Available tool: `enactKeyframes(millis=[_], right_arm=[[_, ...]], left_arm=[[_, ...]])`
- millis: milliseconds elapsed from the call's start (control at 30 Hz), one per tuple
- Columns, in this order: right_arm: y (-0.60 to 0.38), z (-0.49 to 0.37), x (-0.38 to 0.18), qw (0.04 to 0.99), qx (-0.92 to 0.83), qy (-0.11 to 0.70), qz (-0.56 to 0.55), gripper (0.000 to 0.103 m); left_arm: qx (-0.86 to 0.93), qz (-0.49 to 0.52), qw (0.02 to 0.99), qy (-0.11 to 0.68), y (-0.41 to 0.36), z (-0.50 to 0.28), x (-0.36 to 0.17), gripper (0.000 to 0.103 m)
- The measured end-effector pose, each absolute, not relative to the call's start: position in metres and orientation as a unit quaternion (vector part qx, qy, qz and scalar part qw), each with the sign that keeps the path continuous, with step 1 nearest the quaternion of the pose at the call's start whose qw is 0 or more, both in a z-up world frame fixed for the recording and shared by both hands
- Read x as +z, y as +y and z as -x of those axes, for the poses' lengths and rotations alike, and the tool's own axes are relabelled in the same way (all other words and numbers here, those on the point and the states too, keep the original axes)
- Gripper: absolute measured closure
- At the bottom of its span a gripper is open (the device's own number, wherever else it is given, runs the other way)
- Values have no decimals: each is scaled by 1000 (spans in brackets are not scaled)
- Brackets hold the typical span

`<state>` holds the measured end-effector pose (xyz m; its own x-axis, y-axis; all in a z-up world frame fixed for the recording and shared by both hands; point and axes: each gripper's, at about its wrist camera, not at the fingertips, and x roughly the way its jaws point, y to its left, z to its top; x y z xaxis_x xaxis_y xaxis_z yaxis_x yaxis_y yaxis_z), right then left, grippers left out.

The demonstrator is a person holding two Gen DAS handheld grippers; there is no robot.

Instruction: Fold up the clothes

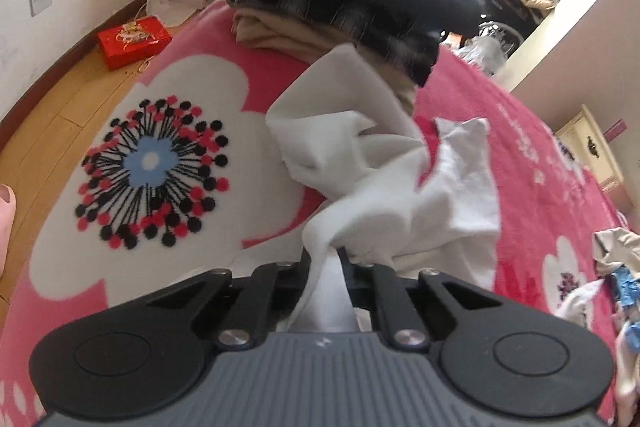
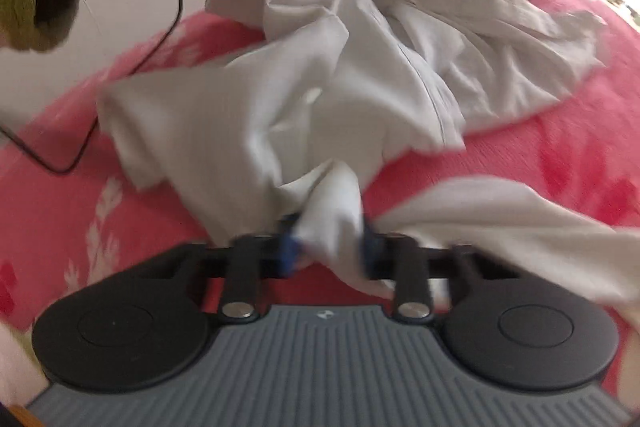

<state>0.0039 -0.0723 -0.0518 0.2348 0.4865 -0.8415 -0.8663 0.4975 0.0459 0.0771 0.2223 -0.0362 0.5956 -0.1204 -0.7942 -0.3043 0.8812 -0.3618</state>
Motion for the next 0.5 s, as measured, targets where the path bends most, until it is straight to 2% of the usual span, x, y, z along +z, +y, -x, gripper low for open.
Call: enactKeyframes(millis=[233,500], right_arm=[[-152,36,-30,791,335,419,294,96],[-269,63,46,862,154,383,293,99]], left_arm=[[6,277,855,439,211,-49,-8,95],[-137,272,846,437,152,1,19,92]])
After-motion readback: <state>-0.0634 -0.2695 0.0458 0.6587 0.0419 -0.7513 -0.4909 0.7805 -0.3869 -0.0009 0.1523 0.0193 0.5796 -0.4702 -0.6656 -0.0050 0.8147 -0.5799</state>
